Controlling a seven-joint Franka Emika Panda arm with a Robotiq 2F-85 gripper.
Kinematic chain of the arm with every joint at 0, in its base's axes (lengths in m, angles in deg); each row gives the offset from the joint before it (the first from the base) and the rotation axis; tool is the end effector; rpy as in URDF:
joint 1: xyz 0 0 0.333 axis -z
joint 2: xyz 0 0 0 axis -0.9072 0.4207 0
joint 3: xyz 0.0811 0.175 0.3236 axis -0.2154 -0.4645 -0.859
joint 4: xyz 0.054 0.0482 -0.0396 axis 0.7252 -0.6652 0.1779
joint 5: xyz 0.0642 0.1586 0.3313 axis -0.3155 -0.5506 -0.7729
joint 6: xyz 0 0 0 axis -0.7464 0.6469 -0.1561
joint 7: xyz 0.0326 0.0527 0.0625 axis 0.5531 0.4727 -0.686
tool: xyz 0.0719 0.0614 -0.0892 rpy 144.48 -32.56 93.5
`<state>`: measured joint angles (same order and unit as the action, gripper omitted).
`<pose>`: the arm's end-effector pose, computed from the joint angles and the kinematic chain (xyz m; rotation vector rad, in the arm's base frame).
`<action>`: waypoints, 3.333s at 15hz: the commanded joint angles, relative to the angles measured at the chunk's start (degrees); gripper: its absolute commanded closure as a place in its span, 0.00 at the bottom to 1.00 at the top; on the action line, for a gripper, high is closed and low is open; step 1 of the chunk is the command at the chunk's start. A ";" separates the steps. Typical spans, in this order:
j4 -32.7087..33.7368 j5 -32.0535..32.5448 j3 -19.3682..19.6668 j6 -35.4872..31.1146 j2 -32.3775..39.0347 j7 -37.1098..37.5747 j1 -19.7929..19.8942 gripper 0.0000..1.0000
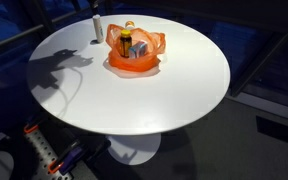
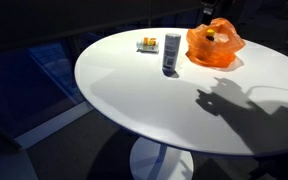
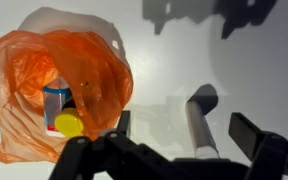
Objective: Put the two white bottles in the plastic
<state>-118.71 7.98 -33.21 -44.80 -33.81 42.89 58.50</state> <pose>0.4789 0.1660 0.4511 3.0567 0.2706 0.1561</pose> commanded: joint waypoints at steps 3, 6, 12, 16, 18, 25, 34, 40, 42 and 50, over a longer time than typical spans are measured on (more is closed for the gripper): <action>8.33 2.36 0.79 -2.16 8.94 -2.47 -2.43 0.00; 11.23 2.19 0.95 -3.32 12.48 -4.77 -3.43 0.00; 15.76 2.34 1.50 -3.77 17.88 -7.72 -4.96 0.00; 17.55 2.07 1.91 -3.68 20.25 -9.20 -5.55 0.25; 18.05 2.02 2.09 -3.41 20.76 -9.72 -5.72 0.42; 18.51 2.33 3.31 -1.92 17.93 -9.60 -5.49 0.88; 18.95 2.13 6.04 -0.89 9.57 -9.10 -3.12 0.88; 16.85 3.16 8.47 1.33 3.33 -8.27 0.03 0.88; 15.48 3.08 9.06 1.76 1.51 -8.35 1.09 0.89; 7.12 2.41 10.77 1.81 -4.23 -8.51 4.46 0.89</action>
<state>-107.99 9.53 -22.83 -43.36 -35.06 33.96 62.01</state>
